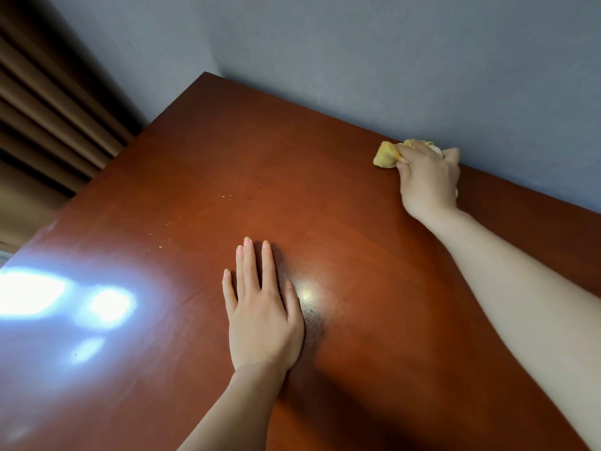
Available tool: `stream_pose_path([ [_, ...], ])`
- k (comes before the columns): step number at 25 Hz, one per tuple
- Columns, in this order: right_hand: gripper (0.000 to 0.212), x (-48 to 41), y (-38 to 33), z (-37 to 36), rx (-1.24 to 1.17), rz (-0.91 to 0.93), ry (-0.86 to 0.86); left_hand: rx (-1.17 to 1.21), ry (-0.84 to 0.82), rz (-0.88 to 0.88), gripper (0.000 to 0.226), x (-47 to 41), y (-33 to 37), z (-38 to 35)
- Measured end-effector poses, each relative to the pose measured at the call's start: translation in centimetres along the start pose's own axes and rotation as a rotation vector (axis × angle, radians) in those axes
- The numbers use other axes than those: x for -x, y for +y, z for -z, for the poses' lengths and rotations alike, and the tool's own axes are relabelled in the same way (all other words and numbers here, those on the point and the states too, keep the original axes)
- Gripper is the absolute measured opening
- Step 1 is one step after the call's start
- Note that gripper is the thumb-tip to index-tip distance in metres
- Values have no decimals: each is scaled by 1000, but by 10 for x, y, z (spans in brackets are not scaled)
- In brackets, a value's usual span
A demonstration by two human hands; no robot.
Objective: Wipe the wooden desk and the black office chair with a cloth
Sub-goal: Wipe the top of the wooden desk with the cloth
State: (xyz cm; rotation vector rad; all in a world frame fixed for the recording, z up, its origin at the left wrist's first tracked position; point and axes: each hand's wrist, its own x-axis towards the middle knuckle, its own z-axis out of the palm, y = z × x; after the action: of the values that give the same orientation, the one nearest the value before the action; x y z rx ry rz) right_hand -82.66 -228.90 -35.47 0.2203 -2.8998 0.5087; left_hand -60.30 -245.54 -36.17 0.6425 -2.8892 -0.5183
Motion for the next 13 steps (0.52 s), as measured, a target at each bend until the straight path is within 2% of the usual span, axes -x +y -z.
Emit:
stream_pose_path([
  [6,34,10,-49,-15,17,119,-87,-12,10,1,67,-1,-1,-1],
  [13,30,83,-70,0,-160,504,-161,18,16,5,69,-2,0,1],
])
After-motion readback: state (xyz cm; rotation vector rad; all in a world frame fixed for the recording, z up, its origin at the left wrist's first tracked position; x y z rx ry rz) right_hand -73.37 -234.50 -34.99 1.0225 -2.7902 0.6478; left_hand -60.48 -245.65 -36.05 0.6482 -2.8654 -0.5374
